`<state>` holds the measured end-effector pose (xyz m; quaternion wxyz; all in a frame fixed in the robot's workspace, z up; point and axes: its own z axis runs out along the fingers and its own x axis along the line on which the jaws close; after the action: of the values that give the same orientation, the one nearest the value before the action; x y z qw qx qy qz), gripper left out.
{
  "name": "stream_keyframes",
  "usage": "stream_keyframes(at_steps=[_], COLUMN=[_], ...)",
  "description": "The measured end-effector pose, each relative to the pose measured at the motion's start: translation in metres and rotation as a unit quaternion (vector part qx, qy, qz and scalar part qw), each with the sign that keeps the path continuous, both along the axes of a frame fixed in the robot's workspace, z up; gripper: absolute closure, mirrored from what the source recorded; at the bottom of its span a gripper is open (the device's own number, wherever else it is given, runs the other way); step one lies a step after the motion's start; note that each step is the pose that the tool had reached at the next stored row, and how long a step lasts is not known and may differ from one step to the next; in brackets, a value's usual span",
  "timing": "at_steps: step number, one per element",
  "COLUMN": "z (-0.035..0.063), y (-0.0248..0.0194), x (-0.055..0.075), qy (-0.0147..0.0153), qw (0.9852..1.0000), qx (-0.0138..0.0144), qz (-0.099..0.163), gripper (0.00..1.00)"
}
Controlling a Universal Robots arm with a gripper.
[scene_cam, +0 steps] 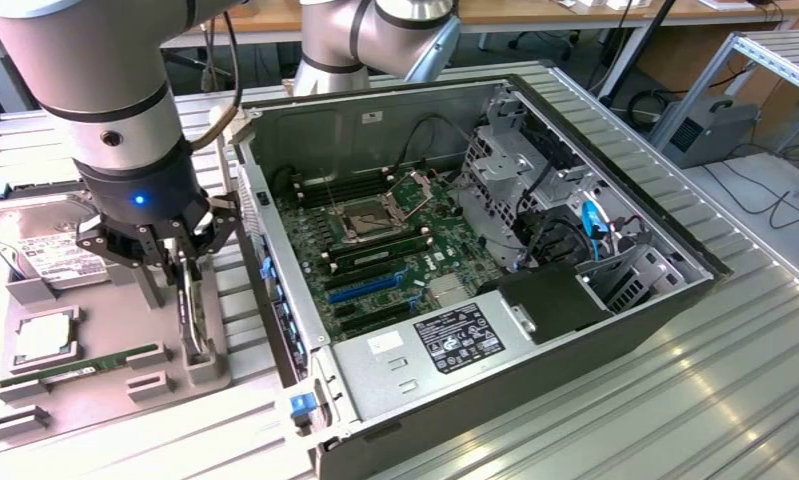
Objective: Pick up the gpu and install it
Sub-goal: 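Pick up the gpu and move the gpu toward the slot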
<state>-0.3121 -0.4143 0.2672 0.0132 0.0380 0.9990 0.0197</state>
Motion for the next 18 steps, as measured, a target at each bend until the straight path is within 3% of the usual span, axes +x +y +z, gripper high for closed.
stream_keyframes(at_steps=[18], z=[0.0113], y=[0.0], x=[0.0], qy=[0.0], qw=[1.0], qx=[0.0], qz=[0.0], gripper=[0.73])
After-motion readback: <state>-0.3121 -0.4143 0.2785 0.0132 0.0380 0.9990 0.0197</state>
